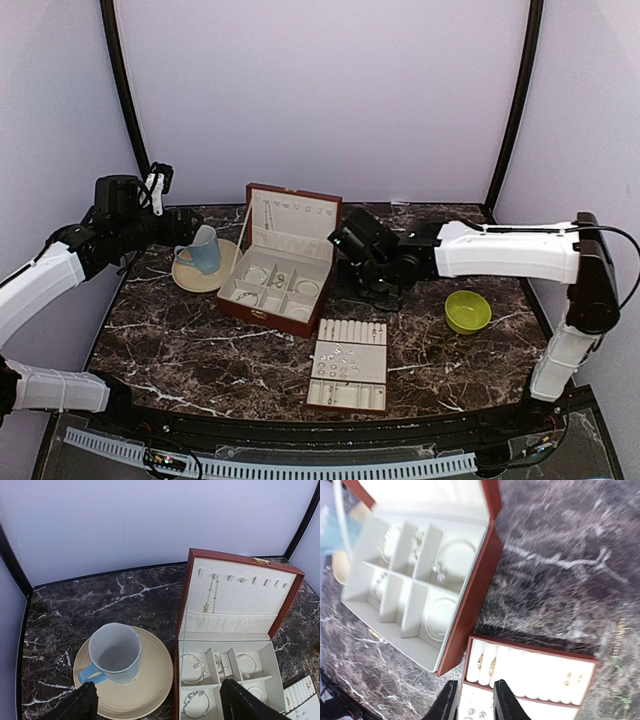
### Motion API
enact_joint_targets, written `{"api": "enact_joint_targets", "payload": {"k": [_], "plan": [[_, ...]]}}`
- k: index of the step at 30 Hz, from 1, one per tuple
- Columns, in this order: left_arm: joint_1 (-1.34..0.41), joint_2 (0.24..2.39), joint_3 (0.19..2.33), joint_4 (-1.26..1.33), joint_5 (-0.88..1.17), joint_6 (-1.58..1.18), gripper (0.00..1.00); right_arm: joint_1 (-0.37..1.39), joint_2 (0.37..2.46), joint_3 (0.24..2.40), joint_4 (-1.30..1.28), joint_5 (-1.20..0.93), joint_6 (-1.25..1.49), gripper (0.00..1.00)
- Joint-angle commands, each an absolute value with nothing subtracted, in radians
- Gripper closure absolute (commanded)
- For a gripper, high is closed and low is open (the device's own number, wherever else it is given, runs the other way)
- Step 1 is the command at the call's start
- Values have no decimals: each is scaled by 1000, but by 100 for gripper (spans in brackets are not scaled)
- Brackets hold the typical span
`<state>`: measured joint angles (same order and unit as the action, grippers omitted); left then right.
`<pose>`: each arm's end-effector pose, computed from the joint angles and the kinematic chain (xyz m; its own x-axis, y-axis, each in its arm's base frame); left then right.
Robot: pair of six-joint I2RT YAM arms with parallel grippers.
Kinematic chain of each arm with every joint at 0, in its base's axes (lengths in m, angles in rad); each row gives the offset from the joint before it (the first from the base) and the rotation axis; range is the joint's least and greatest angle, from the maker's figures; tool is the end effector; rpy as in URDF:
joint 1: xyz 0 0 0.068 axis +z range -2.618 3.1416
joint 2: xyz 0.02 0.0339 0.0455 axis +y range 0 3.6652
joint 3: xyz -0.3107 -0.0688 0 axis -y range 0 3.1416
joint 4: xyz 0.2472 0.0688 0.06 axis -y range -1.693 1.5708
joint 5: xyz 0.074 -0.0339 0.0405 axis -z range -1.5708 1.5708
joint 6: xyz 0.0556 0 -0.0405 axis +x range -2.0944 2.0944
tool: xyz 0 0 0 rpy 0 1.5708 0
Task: Organize the mixed jewelry
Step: Place the ring in the ring tray.
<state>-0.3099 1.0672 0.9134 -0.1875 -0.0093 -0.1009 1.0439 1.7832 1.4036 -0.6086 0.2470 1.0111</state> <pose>0.2341 -0.0744 0.3637 -0.3470 0.0054 -0.9378 0.2630 0.9604 -0.0918 0.2168 0.3456 0.2745 -0.8759 0.1285 -0.4651 -0.0532 0.9323 0.3578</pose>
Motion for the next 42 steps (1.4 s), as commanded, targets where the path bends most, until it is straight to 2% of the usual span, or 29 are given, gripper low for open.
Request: {"api": "enact_joint_targets", "payload": {"k": [1,9,13,16,26,30,42], "plan": [[-293,1072,897,-152,-50,-90,12,996,1644,1271,-600,339,975,74],[-291,1084,863,-110,-130,-53,13,914,1449,957,-601,320,971,70],[-291,1091,842,-77,-139,-39,13,901,1401,825,-545,244,967,72],[-291,1105,837,-69,-143,-29,14,902,1410,763,-506,196,976,77],[-291,1147,846,-68,-127,-26,14,922,1445,728,-521,162,1007,88],[-291,1143,845,-69,-122,-27,14,959,1412,725,-606,177,1033,86],[-291,1141,848,-69,-96,-34,14,1002,1349,682,-649,156,1168,78]]}}
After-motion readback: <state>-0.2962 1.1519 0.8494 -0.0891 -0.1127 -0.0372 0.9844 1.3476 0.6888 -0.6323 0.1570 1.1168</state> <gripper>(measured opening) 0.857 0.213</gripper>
